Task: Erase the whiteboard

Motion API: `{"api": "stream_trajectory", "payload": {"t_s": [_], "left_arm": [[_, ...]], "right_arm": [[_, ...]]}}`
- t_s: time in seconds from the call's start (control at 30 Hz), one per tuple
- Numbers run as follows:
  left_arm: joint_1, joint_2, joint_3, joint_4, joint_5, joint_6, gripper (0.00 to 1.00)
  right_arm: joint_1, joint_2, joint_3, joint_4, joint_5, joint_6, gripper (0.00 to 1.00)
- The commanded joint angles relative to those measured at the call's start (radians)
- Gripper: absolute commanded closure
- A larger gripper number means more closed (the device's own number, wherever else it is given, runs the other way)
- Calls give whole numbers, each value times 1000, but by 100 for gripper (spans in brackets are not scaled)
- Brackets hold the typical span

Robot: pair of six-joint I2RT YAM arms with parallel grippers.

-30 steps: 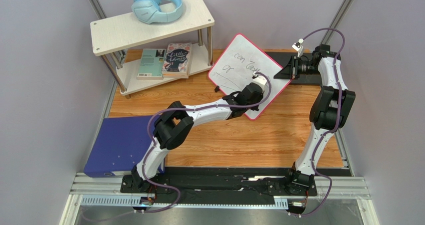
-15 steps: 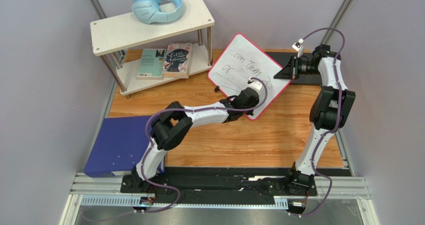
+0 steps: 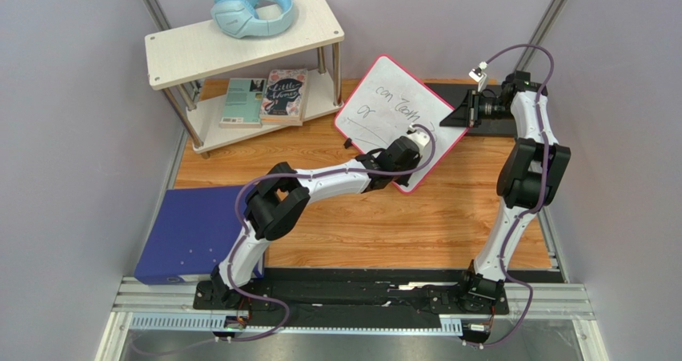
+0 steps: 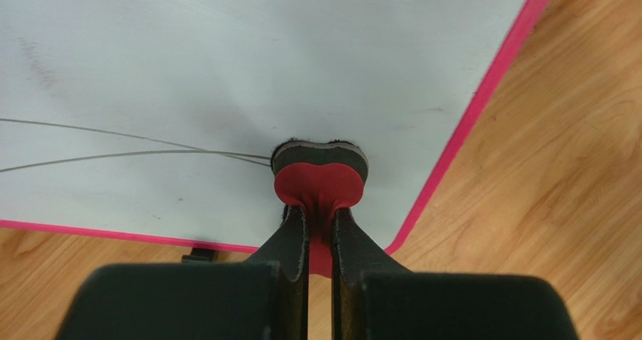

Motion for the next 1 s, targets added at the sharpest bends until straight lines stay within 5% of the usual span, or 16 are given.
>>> {"api": "stream_trajectory", "payload": {"t_s": [0.0, 0.97], "left_arm": [[-51, 34, 6, 60, 133, 30, 100], [123, 32, 104, -26, -45, 31, 100]], "right_arm": [[54, 33, -3, -62, 117, -105, 100], [54, 49, 6, -85, 117, -120, 100]]}}
